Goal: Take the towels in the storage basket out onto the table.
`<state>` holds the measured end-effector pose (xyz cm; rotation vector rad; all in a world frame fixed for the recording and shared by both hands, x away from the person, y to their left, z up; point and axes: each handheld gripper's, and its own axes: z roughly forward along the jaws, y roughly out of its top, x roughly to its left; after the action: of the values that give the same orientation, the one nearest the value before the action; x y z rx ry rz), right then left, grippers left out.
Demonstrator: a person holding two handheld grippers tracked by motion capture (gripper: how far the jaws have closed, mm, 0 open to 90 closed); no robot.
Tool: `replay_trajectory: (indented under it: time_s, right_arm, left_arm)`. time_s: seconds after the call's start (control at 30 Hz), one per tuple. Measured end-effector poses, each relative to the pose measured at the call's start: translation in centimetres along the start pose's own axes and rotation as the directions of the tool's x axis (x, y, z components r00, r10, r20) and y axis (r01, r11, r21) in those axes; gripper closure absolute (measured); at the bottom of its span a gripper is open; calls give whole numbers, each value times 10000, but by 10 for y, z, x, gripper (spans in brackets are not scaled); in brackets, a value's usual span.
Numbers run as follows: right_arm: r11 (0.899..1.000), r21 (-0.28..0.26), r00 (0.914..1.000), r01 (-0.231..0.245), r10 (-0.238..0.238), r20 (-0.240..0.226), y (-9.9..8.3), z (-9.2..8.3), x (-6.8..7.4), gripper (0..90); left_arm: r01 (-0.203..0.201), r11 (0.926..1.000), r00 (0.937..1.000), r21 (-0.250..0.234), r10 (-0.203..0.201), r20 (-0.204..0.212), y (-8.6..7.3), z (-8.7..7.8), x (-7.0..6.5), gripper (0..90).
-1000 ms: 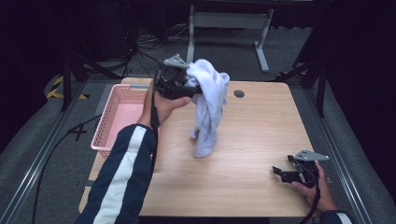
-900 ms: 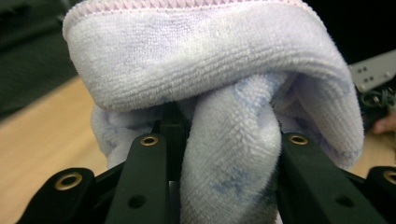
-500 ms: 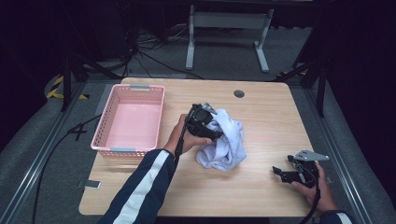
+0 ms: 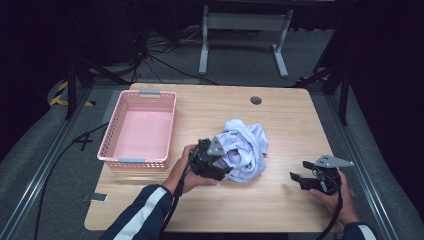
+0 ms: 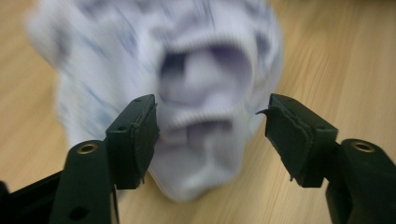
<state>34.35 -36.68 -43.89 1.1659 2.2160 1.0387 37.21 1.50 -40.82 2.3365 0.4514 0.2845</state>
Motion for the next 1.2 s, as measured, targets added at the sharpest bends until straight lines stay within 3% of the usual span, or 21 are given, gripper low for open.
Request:
replay_trajectory:
  time_s: [0.07, 0.1, 0.17, 0.23, 0.27, 0.3, 0.33, 0.37, 0.43, 0.5, 0.57, 0.67, 0.73, 0.87, 0.97, 1.1, 1.2]
  right_arm:
    - [9997, 82, 9995, 225, -227, 203, 15, 8, 0, 333]
    - [9997, 39, 9996, 261, -261, 135, 20, 12, -1, 340]
    - [9996, 4, 9994, 278, -278, 187, 34, 25, -2, 354]
    - [9997, -226, 9999, 68, -70, -101, 51, 42, -6, 380]
    - [9994, -335, 9998, -95, 90, -151, 63, 53, -7, 392]
    - [9994, -335, 9998, -95, 90, -151, 63, 53, -7, 392]
    - [9997, -225, 9999, 25, -29, -171, 78, 73, -5, 401]
    - [9998, -205, 10000, -50, 50, -13, 83, 82, -3, 407]
    - [9999, 18, 9997, -138, 139, -183, 90, 98, -1, 408]
    - [9997, 252, 9998, 28, -33, 191, 92, 113, 2, 432]
    - [9996, 295, 9999, 10, -14, 124, 92, 119, 2, 439]
    - [9935, 1062, 9968, 418, -487, 632, 87, 134, 2, 435]
    - [9951, 975, 9987, 141, -188, 482, 84, 135, -4, 443]
    - [9929, 1173, 9943, 185, -306, 1021, 81, 126, -14, 471]
    - [9910, 1333, 9879, 71, -276, 1527, 77, 118, -26, 469]
    - [9869, 1609, 9613, -137, -313, 2738, 68, 103, -47, 476]
    - [9846, 1539, 9442, -834, 287, 3281, 55, 88, -68, 477]
  left_arm:
    - [88, 9974, 9999, 717, -93, 64, -10, 17, -4, 372]
    - [205, 9970, 9998, 746, -207, 26, -15, 26, -4, 374]
    - [713, 9954, 9962, 634, -742, 449, -21, 38, -2, 407]
    - [747, 9946, 9962, 722, -777, 384, -24, 46, -2, 430]
    - [778, 9955, 9962, 548, -798, 343, -25, 48, -2, 443]
    - [778, 9955, 9962, 548, -798, 343, -25, 48, -2, 472]
    - [711, 9962, 9971, 507, -723, 230, -26, 48, -2, 515]
    - [680, 9966, 9975, 470, -688, 160, -27, 47, -1, 534]
    - [450, 9980, 9990, 445, -449, -28, -29, 45, -1, 649]
    - [687, 9969, 9976, 372, -688, 37, -31, 44, 0, 709]
    - [602, 9974, 9982, 398, -604, 38, -32, 44, 1, 752]
    - [645, 9962, 9976, 583, -658, 205, -34, 39, 1, 762]
    - [563, 9954, 9979, 780, -586, 278, -38, 32, 1, 772]
    - [706, 9928, 9967, 966, -742, 337, -53, 15, 2, 781]
    - [1048, 9880, 9928, 1133, -1105, 456, -68, -1, 1, 780]
    - [1341, 9828, 9896, 1270, -1395, 349, -89, -22, -6, 781]
    - [1631, 9782, 9844, 1285, -1701, 456, -105, -37, -13, 780]
